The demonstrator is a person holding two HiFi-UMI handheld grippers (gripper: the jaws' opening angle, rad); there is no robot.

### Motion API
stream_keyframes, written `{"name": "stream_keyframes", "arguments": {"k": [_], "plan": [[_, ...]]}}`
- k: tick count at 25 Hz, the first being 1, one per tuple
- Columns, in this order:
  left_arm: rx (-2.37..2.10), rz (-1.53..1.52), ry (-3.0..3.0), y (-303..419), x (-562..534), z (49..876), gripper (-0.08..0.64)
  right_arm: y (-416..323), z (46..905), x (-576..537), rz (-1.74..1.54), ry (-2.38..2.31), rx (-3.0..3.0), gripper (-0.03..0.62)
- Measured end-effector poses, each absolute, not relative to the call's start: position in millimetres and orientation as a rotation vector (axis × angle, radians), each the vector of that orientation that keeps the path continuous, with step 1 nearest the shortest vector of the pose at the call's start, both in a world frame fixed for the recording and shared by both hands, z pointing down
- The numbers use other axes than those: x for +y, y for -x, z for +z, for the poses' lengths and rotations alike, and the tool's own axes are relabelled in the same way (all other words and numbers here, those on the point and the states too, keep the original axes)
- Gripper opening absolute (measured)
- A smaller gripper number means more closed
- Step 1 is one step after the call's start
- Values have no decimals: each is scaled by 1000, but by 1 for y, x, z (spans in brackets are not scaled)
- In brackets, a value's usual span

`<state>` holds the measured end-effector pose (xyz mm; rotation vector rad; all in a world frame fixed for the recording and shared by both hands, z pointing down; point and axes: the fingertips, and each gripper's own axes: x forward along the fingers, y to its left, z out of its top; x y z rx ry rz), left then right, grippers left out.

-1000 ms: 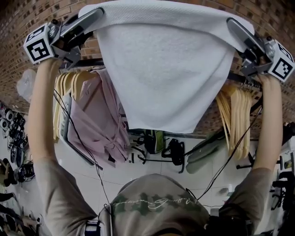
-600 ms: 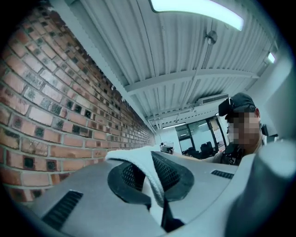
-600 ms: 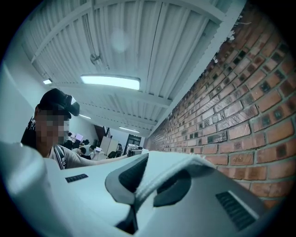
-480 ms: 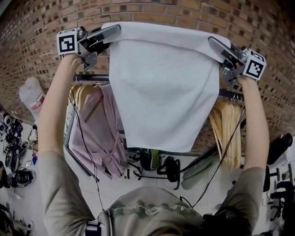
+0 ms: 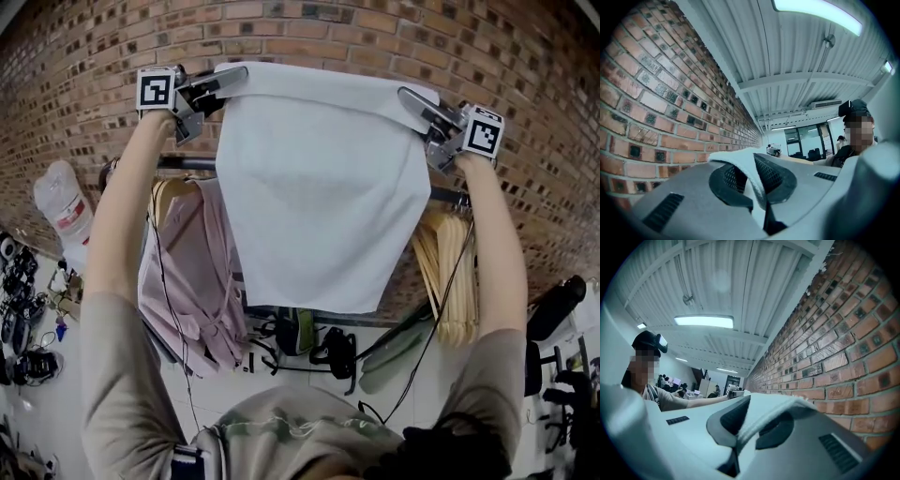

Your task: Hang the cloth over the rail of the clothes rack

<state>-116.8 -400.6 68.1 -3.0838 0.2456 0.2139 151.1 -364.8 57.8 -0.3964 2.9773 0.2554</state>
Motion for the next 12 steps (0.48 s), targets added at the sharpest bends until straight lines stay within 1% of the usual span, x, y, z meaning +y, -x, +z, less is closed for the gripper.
{"name": "stream_keyframes", "arguments": {"k": [6, 12], "plan": [[351, 244, 3148, 116, -427, 87, 17, -151, 66, -386, 248, 478, 2979, 18], [481, 173, 3149, 116, -455, 96, 17, -154, 83, -408, 168, 517, 2987, 18]]}}
